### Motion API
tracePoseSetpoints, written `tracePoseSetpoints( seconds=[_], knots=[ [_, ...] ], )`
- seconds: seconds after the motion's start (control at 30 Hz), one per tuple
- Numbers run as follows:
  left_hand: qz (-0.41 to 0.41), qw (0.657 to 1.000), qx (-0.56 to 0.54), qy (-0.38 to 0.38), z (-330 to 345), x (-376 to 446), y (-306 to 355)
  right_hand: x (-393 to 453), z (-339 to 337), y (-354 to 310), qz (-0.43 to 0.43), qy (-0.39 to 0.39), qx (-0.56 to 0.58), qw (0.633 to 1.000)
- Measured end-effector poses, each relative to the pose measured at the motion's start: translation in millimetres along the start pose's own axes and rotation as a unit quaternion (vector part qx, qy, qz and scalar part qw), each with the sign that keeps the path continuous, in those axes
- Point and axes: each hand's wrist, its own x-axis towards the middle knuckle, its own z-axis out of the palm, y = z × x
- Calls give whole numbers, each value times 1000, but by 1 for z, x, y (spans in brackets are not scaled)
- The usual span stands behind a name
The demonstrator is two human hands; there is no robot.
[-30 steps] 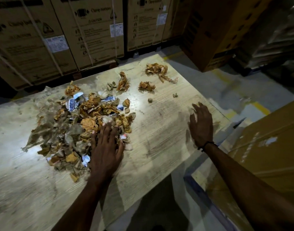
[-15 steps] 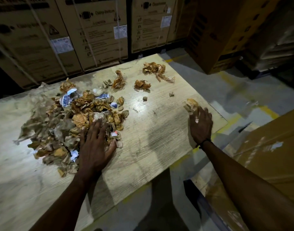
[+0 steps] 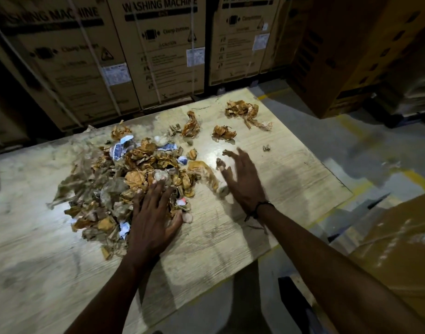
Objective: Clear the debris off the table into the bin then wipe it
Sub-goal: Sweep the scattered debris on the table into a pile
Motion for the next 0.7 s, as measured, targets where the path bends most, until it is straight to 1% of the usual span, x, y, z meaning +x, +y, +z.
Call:
tracePoseSetpoints(
  seconds=[0.1, 0.17, 0.2, 0.27, 0.33, 0.43, 0.5, 0.57, 0.63, 0.7],
  knots=[
    [2, 1000, 16, 0, 0, 2, 0, 26, -18, 20, 94, 63, -8, 994],
    [5, 1000, 24, 0, 1, 4, 0, 42, -27, 38, 161, 83, -2, 983],
    [8, 1000, 27, 2, 2, 5, 0, 47, -27, 45, 185, 80, 5, 979],
    [9, 999, 34, 7, 3, 5, -1, 55, -22, 47, 206, 42, 8, 978],
    [8, 999, 40, 6, 5, 6, -1, 56, -6, 35, 189, 4, -25, 982],
    [8, 999, 38, 6, 5, 5, -2, 46, 27, -4, 121, -42, -29, 991],
    [10, 999, 32, 1, 5, 5, -1, 33, 48, -30, 75, -83, 10, 994],
    [7, 999, 35, -2, 6, 4, -3, 23, 60, -49, 50, -112, 78, 989],
    [9, 999, 46, -10, 5, 2, -3, 17, 62, -58, 57, -92, 142, 984],
    [31, 998, 55, -9, 1, -1, -1, 13, 56, -58, 79, -41, 165, 982]
  ],
)
